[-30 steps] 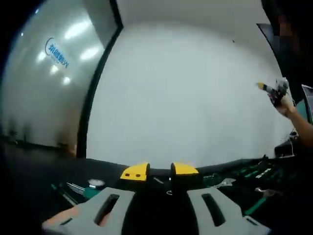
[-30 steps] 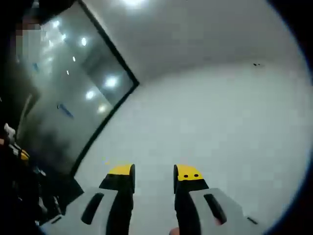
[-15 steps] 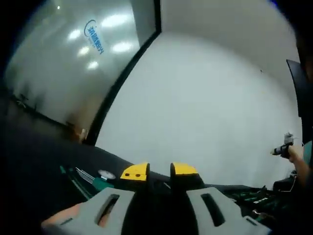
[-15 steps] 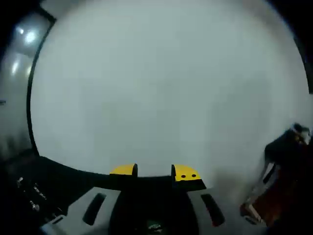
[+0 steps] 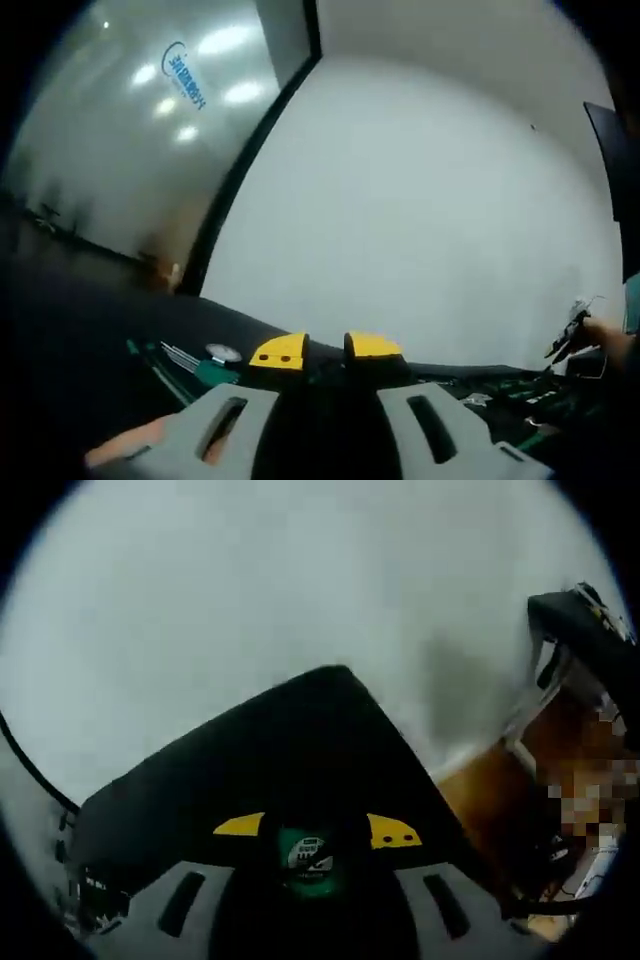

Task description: Pick up the tools and put them into their designated positions in the toolbox.

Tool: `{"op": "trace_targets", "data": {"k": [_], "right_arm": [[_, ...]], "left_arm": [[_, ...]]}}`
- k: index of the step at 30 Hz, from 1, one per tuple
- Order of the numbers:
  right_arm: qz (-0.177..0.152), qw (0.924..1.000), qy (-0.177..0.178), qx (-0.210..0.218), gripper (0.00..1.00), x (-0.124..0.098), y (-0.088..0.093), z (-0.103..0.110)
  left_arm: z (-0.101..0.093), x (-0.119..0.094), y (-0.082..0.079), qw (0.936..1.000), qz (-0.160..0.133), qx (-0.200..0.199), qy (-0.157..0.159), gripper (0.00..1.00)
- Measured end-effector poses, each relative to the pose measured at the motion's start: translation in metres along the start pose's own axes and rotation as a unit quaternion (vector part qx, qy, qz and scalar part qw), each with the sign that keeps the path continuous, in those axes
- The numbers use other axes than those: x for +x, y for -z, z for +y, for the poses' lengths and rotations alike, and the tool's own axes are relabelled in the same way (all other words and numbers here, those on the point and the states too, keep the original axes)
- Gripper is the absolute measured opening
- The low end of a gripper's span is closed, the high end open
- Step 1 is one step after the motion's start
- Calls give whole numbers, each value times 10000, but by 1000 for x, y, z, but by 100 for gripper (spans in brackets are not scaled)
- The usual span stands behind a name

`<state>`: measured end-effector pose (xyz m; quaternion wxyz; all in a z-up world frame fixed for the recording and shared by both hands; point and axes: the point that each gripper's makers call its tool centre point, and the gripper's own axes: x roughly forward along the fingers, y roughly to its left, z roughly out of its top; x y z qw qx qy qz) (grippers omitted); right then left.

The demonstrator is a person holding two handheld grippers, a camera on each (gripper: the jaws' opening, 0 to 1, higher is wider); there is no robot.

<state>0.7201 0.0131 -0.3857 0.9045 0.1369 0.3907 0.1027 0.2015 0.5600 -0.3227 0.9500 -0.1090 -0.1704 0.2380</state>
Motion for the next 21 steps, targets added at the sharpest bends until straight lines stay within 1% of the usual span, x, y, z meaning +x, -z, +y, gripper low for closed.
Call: {"op": "trace_targets", "data": {"k": [1,2,3,4,5,6,7,8,9,10,11,12,13,14,15,16,18,19,20,21], "right_arm": [[121,9999,-57,58,41,1,5,4],[105,9999,13,-8,44,6,7,5],[204,9992,269,-214,44,9,13,-2],[394,9967,489,-516,43,13,24,-7],[516,9941,609,-736,41,17,31,-10],[515,9926,488,-983,42,23,34,-3],[520,9910,495,-1129,41,29,37,-1],[581,9915,475,-1062,42,32,42,4],[563,9840,615,-1574,42,33,42,4],[560,9821,594,-1698,41,30,42,6],[594,9842,553,-1576,40,27,44,7],[711,9834,438,-1612,40,27,48,9],[781,9865,304,-1407,40,26,52,10],[813,9878,160,-1320,40,23,53,12],[909,9874,-99,-1290,40,18,56,17],[899,9881,-122,-1242,39,13,56,16],[807,9835,-123,-1614,39,-2,51,19],[668,9795,-256,-1881,39,-13,48,29],[667,9776,-447,-1945,39,-22,49,40],[643,9752,-725,-1992,39,-35,50,57]], "left_arm": [[-1,0,0,10000,-1,2,14,11],[-2,0,0,10000,1,-1,33,10],[-2,0,1,10000,13,-4,55,10],[-2,0,1,10000,20,2,64,10],[-2,0,1,10000,31,7,79,10],[-1,1,2,10000,35,3,89,10],[-1,1,2,9999,30,-7,97,10],[-1,1,1,9999,23,-9,101,10],[-1,1,1,9999,20,-16,104,10],[-2,0,1,9999,14,-23,107,10],[-2,0,1,9999,5,-27,104,9],[-1,0,0,9999,-4,-36,97,9],[-3,-1,0,9999,-5,-42,91,9],[-2,-1,1,9999,1,-63,87,9],[-1,-1,1,9999,0,-82,88,9],[0,-1,1,9999,-3,-92,88,9],[1,0,1,9999,-1,-112,80,8],[1,0,1,9999,5,-115,79,8],[1,0,1,9999,7,-122,80,8],[1,0,1,9999,12,-122,81,8]]}}
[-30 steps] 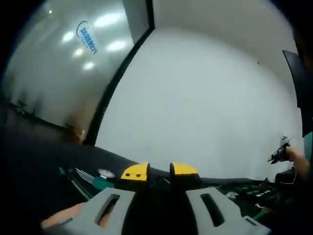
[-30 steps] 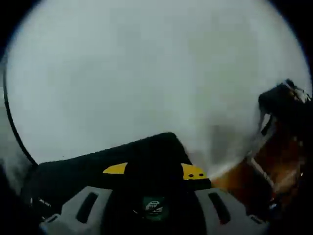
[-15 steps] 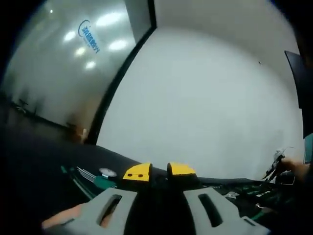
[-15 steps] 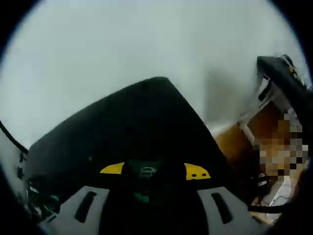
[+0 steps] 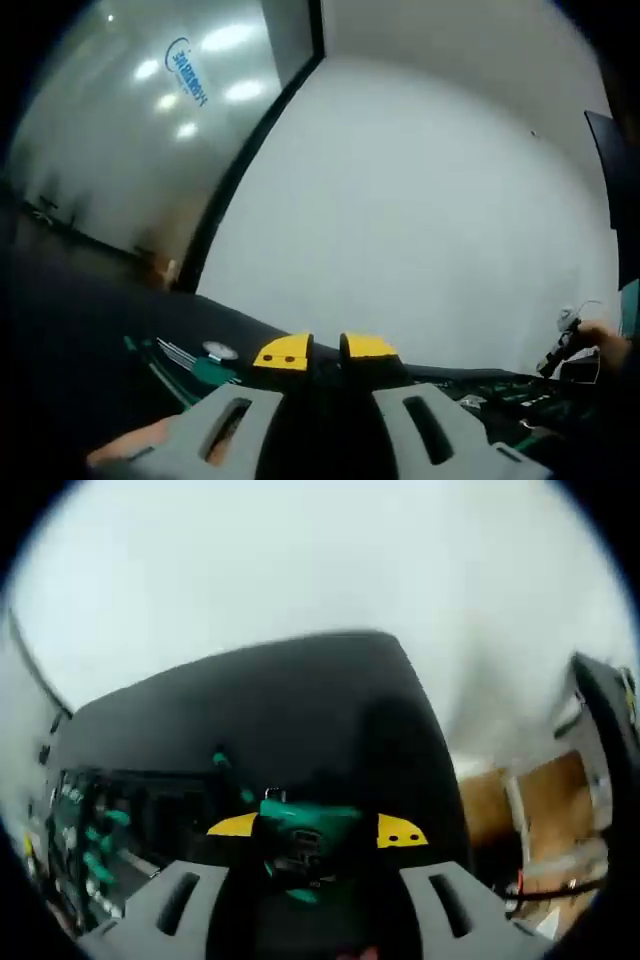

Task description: Pick up the tools and put them into their designated positions in the toolbox.

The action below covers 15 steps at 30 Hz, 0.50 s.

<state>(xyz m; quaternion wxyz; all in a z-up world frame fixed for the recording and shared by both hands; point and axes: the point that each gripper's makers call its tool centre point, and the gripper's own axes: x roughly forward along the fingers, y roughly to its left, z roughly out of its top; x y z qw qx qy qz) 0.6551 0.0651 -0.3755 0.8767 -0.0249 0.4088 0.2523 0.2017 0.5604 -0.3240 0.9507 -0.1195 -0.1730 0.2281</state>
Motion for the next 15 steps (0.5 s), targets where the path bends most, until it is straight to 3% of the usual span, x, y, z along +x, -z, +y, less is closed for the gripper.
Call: {"op": "trace_targets", "data": {"k": [2,4,5,7,8,9,10,11,12,13,15], "right_arm": [[-296,9983,-416,-291,39,-23,-20,13],[-115,9922,-938,-815,39,-36,-16,42],[-62,9856,-1195,-1194,39,-42,-11,59],[-48,9515,-1582,-2639,39,-42,1,94],[46,9200,-1713,-3524,39,-32,16,107],[337,9080,-1791,-3772,39,-24,31,112],[851,8944,-1978,-3920,39,-21,72,125],[1130,8799,-2114,-4102,39,-15,89,129],[802,8557,-2323,-4554,38,-7,79,137],[897,8517,-2335,-4606,38,-6,83,138],[854,8566,-2305,-4536,39,-12,80,135]], "left_arm": [[0,0,0,10000,11,1,2,8],[1,1,1,10000,33,7,0,8],[1,1,2,10000,41,11,-4,8],[-1,0,2,10000,48,22,-21,8],[-1,0,2,10000,48,22,-28,8],[-1,0,2,10000,48,18,-35,8],[0,-1,2,10000,50,16,-45,8],[1,-1,3,9999,64,31,-70,8],[1,-1,3,9999,75,40,-84,8],[1,-1,3,9999,79,44,-92,8],[1,-1,3,9999,70,59,-104,8]]}}
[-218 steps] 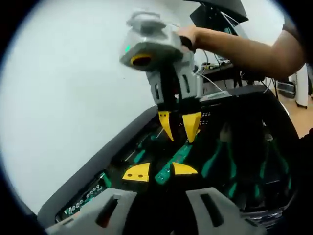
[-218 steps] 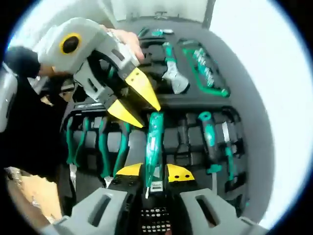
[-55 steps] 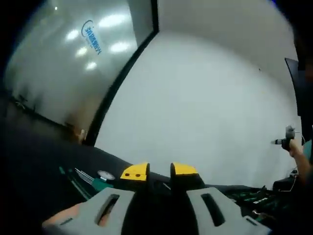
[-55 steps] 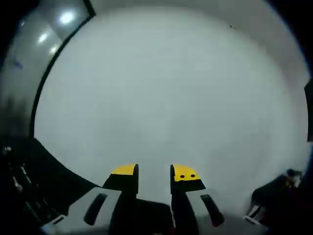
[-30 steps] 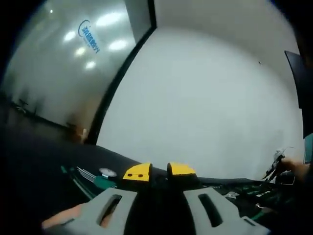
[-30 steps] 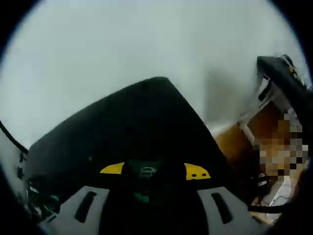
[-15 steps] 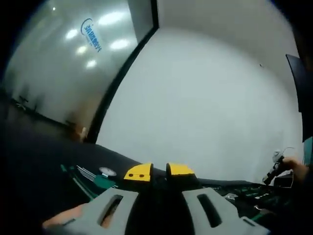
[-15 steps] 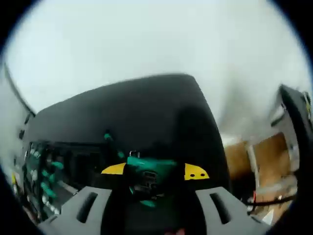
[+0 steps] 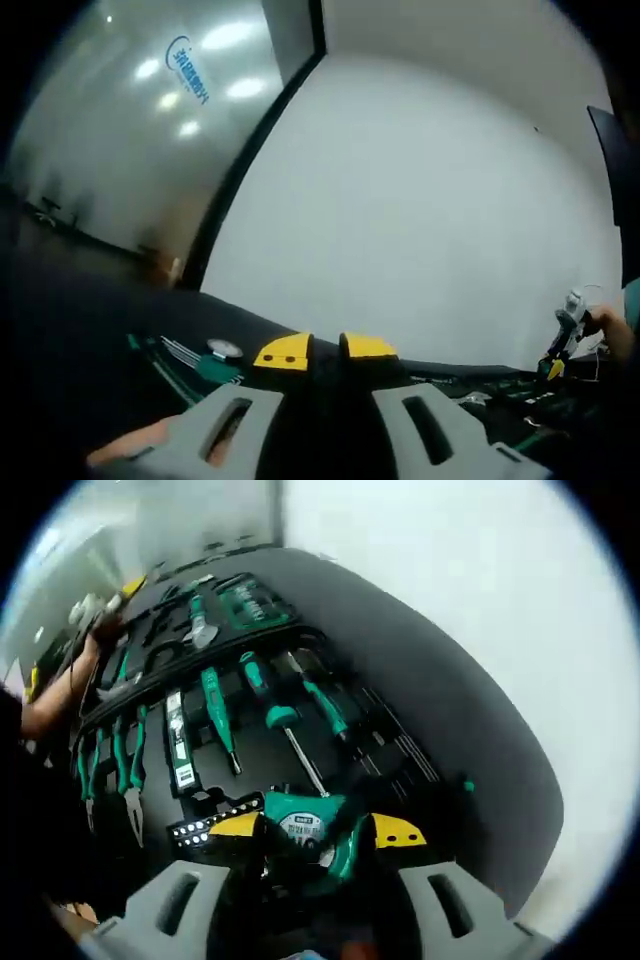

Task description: Pick up the tools and put them into their designated positions in the toolbox.

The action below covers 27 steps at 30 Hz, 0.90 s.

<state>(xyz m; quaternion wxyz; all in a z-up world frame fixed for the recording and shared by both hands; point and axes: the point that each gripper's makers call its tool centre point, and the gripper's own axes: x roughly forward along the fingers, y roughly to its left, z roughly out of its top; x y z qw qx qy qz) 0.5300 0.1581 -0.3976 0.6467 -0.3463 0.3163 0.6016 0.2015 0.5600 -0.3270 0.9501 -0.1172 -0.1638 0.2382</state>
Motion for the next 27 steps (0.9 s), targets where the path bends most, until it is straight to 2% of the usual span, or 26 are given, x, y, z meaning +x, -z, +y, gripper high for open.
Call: {"op": "trace_targets", "data": {"k": [1,3,4,5,6,7,8,10,11,12,13,14,17,18,19,21,22,23,24,26,27], "right_arm": [[8,10000,35,-20,39,-1,0,-1],[-24,9987,202,-477,42,1,9,-8],[-64,9981,214,-571,42,4,13,-11],[-570,9961,76,-673,44,10,1,-10],[-404,9955,151,-840,46,12,4,-15],[-356,9936,61,-1073,45,11,9,-6],[-332,9937,139,-1060,45,10,10,-6],[-315,9876,369,-1495,49,8,4,-10],[-253,9871,397,-1531,47,7,4,-13],[-57,9849,278,-1706,43,4,4,-13],[-28,9829,304,-1818,41,1,4,-13],[-44,9778,527,-2029,41,-8,1,-15],[130,9812,519,-1856,41,-14,8,-19],[114,9833,480,-1754,41,-15,11,-21],[24,9823,606,-1775,42,-17,9,-16],[-115,9883,464,-1452,42,-14,12,-10],[-49,9880,464,-1475,42,-16,16,-8],[-42,9896,300,-1409,41,-16,18,-8],[-303,9878,107,-1525,41,-16,11,-12],[-700,9877,102,-1392,40,-21,3,-16],[-695,9879,108,-1385,40,-24,4,-19]], "left_arm": [[1,0,0,10000,2,14,-11,8],[2,1,1,10000,28,55,-23,8],[2,2,2,10000,33,69,-23,8],[2,2,2,10000,42,84,-19,8],[2,3,2,9999,49,90,-18,8],[2,3,3,9999,64,101,-17,8],[3,3,3,9999,70,103,-17,8],[3,3,3,9999,70,92,-20,8],[3,2,3,10000,51,73,-26,8],[4,2,2,10000,40,61,-28,7],[5,2,2,10000,28,39,-29,7],[5,2,1,10000,20,25,-28,7],[5,1,0,10000,-11,9,-26,7],[5,1,-1,10000,-26,5,-24,7],[5,1,-1,10000,-32,7,-27,7],[4,0,-1,10000,-31,4,-30,7],[4,0,-1,10000,-32,-2,-30,7],[4,0,-1,10000,-30,-5,-27,7],[4,0,-1,10000,-24,-7,-25,7],[4,0,0,10000,2,0,-21,7],[4,0,1,10000,11,12,-23,7]]}}
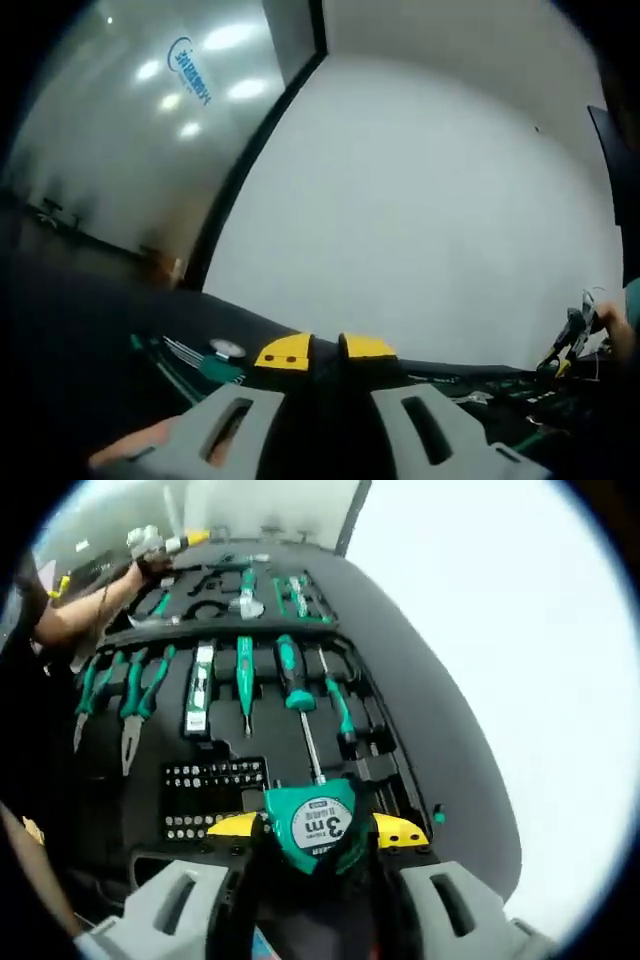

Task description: Pick up the tools and put them into their designated positions in the toolbox.

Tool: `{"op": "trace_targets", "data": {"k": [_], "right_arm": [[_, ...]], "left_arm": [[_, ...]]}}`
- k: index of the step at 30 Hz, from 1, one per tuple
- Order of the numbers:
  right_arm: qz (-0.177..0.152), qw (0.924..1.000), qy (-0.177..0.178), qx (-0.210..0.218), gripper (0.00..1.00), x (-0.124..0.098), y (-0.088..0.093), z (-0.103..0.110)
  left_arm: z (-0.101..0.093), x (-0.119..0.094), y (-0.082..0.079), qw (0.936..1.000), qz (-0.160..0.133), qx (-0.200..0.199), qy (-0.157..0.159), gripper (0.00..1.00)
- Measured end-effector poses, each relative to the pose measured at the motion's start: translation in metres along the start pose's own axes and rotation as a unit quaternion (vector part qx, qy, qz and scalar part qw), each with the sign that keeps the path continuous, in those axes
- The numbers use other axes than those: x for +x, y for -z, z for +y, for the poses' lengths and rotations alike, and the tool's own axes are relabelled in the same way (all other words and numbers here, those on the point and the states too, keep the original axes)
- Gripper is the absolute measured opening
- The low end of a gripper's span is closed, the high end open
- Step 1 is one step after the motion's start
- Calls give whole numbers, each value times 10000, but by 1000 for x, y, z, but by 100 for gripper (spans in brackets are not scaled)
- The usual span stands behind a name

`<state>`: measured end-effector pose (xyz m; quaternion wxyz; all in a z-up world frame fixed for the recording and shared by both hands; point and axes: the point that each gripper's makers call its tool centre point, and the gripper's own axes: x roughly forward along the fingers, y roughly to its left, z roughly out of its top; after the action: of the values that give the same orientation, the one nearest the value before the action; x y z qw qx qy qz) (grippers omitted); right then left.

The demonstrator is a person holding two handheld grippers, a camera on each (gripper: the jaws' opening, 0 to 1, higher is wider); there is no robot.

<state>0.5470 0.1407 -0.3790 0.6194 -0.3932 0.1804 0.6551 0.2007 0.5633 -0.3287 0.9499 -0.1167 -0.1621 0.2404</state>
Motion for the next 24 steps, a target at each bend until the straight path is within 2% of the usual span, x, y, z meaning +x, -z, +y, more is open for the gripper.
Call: {"op": "trace_targets", "data": {"k": [1,2,4,5,6,7,10,12,14,16,17,18,20,21,22,24], "right_arm": [[-175,9998,-17,-35,39,-2,-4,0],[-345,9993,-38,134,38,-3,-6,0],[-421,9985,-199,299,33,-4,-3,7],[-569,9979,-166,261,33,-2,-2,3],[-703,9966,-193,397,34,0,-2,0],[-730,9951,-217,632,34,1,0,-2],[-745,9946,-261,673,35,2,3,-13],[-560,9958,-266,674,40,6,8,-7],[-590,9946,-318,793,44,10,11,-7],[-732,9918,-476,936,41,11,7,-6],[-922,9894,-756,824,37,11,2,-1],[-1210,9853,-802,901,37,10,-5,-3],[-1449,9762,-876,1354,36,10,-6,-11],[-1355,9770,-734,1473,36,9,-3,-19],[-1318,9804,-434,1396,36,5,-2,-35],[-1391,9821,-310,1231,36,-2,-4,-42]], "left_arm": [[-1,0,1,10000,29,20,-3,7],[-1,1,2,10000,53,34,-8,7],[-2,1,4,9999,93,62,-8,7],[-2,1,4,9999,108,75,-3,7],[-3,1,5,9999,119,83,0,7],[-3,1,5,9999,135,97,1,7],[-3,1,6,9998,149,125,-12,7],[-3,1,7,9998,162,136,-26,7],[-2,1,7,9998,165,138,-33,7],[-2,1,7,9997,175,149,-33,7],[-2,1,7,9997,173,153,-31,7],[-2,2,7,9997,175,164,-35,7],[0,3,10,9996,230,182,-57,7],[0,4,10,9995,252,192,-60,7],[1,4,12,9994,284,205,-70,6],[1,5,14,9992,334,223,-73,6]]}}
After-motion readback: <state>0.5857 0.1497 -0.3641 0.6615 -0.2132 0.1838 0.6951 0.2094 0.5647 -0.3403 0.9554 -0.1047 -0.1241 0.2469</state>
